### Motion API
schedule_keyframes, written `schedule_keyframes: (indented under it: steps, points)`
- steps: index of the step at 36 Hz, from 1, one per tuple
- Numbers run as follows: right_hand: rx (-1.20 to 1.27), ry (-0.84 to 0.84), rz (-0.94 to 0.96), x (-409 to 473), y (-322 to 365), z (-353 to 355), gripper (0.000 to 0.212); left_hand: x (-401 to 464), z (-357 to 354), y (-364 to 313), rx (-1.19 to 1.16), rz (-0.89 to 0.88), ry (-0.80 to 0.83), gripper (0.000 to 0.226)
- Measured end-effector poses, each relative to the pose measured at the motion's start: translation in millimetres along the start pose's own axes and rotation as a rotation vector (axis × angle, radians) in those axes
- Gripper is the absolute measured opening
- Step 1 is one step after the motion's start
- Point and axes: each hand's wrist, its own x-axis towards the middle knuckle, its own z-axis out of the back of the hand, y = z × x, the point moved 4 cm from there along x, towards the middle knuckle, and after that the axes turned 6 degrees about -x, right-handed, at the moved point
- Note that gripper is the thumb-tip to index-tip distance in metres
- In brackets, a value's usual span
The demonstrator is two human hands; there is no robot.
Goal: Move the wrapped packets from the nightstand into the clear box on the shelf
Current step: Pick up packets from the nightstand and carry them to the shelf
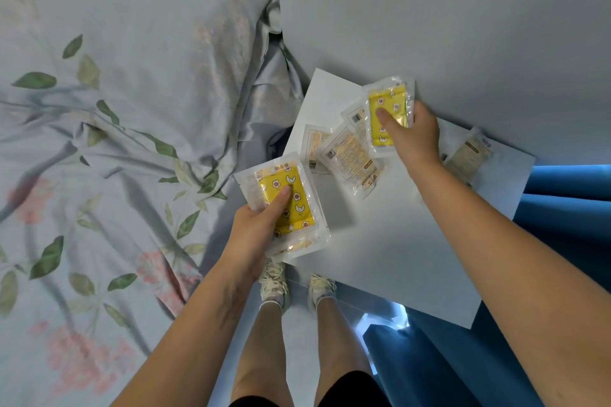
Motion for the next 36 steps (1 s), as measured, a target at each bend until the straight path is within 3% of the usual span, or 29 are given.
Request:
schedule_keyframes:
  steps: [2,5,7,11,17,25,30,33,36]
  points:
    - [-0.021,0.126,-0.05,6.5,-2.7,-7.7,0.021,1.7,-1.1,-1.0,0.001,-0.005,0.007,0.014]
    - [-0.426,0.232,0.013,12.7,-4.1,-17.9,0.043,3.6,-3.2,-3.0,0.001,-0.02,0.01,0.012]
    - [-0.546,0.224,0.03,11.1,-1.6,-20.9,0.052,4.0,-4.4,-4.7,0.002,-0.025,0.009,0.013]
    - [-0.559,0.167,0.013,7.5,-0.9,-24.9,0.06,2.9,-7.9,-8.2,0.015,-0.034,0.012,0.015]
    - [-0.637,0.221,-0.048,11.8,1.1,-20.9,0.068,-0.1,-12.5,-7.3,0.022,-0.038,0.003,0.02]
    - [-0.36,0.145,0.016,4.7,-0.8,-18.5,0.048,-7.0,-13.4,3.9,0.013,-0.02,-0.012,0.027]
    - [0.106,0.146,-0.195,-18.9,-20.9,-0.7,0.06,-21.8,-13.8,4.5,-0.038,-0.058,-0.018,0.02]
    - [0.315,0.154,-0.166,-47.4,-16.1,17.3,0.021,-40.8,-13.7,0.3,-0.01,-0.117,0.002,0.015]
    - [0.482,0.196,-0.141,-82.7,-2.7,34.1,0.017,-69.2,-11.7,-3.7,0.047,-0.201,-0.01,0.017]
